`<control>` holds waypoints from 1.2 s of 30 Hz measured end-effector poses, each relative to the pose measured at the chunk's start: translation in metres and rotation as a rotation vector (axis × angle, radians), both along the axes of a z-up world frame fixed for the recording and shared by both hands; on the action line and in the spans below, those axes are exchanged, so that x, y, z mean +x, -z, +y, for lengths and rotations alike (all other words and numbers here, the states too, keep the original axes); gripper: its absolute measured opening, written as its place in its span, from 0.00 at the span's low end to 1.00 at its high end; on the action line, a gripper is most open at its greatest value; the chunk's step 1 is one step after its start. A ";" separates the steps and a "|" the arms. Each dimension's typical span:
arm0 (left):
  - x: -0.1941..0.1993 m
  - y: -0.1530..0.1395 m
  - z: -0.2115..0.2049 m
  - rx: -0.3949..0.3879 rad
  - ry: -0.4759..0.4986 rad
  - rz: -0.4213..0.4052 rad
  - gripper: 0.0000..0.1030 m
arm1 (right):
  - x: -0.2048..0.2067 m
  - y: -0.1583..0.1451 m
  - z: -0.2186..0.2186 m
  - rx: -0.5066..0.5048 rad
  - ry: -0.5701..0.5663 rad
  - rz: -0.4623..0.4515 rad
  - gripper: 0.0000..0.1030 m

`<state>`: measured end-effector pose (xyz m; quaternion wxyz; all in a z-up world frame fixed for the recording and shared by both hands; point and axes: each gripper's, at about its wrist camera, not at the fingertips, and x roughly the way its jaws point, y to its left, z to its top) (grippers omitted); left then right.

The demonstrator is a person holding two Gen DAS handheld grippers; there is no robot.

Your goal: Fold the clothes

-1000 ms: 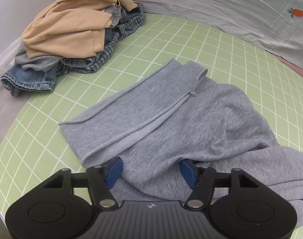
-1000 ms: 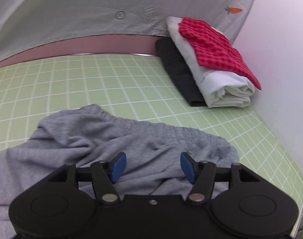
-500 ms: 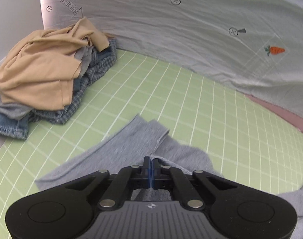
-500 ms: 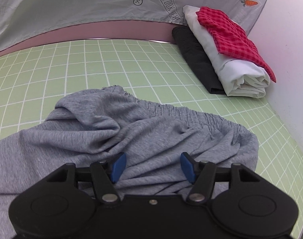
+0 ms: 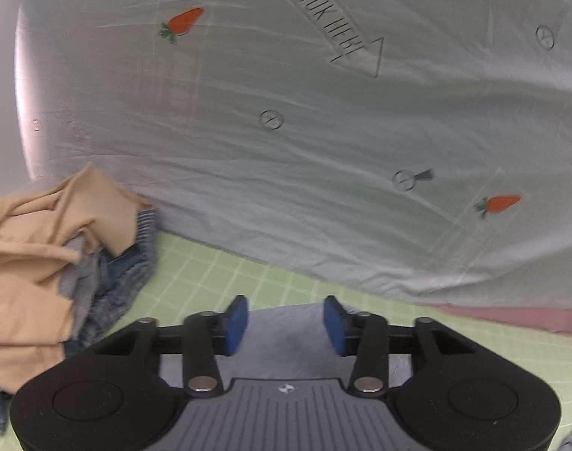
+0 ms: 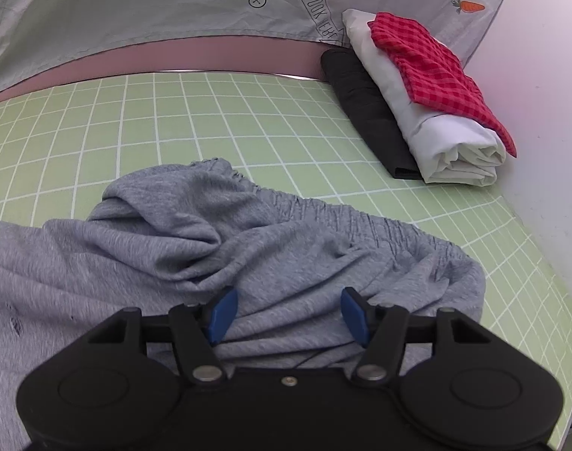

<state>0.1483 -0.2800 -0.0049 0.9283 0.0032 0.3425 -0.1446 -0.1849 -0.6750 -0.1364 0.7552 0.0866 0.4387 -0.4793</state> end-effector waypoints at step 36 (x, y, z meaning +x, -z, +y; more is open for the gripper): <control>-0.170 0.102 0.263 0.110 -0.598 0.306 0.02 | -0.080 -0.030 0.082 0.074 0.016 -0.101 0.71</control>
